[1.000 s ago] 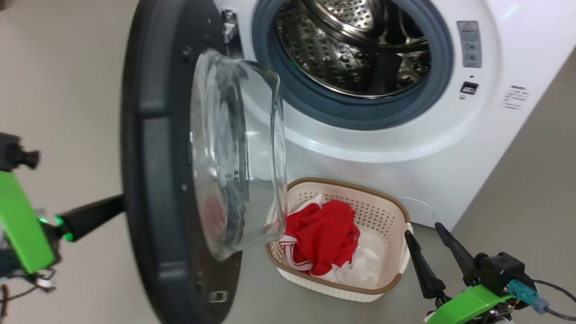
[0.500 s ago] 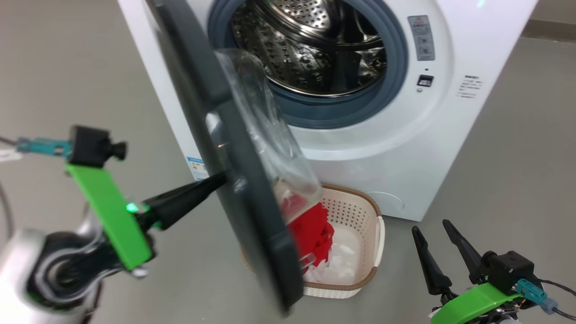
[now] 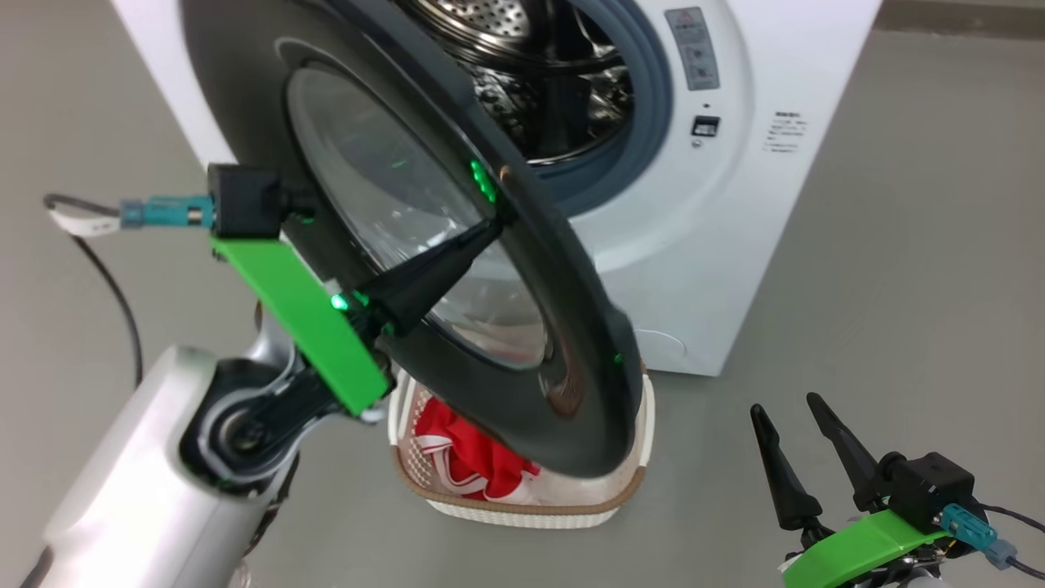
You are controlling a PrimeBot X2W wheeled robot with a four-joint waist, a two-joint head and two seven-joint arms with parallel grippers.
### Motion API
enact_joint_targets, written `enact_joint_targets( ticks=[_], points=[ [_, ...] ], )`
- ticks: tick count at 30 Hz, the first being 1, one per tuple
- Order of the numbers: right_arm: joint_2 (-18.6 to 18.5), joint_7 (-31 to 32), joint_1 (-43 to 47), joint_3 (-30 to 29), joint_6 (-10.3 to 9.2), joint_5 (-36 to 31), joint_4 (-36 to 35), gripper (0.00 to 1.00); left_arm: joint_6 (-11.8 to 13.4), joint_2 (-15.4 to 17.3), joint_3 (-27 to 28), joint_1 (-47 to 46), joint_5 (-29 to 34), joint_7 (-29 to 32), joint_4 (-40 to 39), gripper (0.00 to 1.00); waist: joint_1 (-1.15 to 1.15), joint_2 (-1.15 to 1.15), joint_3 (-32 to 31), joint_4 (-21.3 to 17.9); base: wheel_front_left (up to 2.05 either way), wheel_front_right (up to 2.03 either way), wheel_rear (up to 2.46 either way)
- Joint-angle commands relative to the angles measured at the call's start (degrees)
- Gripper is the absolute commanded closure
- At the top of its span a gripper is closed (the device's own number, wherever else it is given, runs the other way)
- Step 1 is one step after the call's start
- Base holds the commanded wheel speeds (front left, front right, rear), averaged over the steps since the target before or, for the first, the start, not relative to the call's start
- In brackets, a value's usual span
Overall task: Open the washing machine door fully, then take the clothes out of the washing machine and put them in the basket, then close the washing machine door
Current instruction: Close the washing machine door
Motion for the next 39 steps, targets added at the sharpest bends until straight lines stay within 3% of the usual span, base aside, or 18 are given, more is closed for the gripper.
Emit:
enact_joint_targets(
  ticks=[1,16,26,39],
  points=[
    [-0.3,-0.4,-1.0,1.1,0.35,-0.6,-1.6,0.0,-0.4,1.0,1.8,-3.2,0.2,-1.0,-0.5,1.0,0.0,0.0,0.9,-1.2,0.0,0.0,0.0],
    [1.2,-0.4,-3.4,1.0,0.35,-0.9,-2.0,0.0,-0.4,0.0,-1.9,-12.9,-1.7,-12.4,13.0,1.0,0.0,0.0,4.9,-8.5,0.0,0.0,0.0],
    [2.1,-0.4,-5.3,1.1,0.35,-1.1,-2.3,0.0,-0.4,1.1,-3.3,-19.7,-3.2,-18.9,20.2,1.0,0.0,0.0,7.2,-12.5,0.0,0.0,0.0],
    [2.5,-0.4,-6.1,0.3,0.35,-1.4,-2.5,0.0,-0.4,2.3,-5.8,-23.0,-6.0,-24.0,25.0,1.0,0.0,0.0,8.0,-13.7,0.0,0.0,0.0]
  ],
)
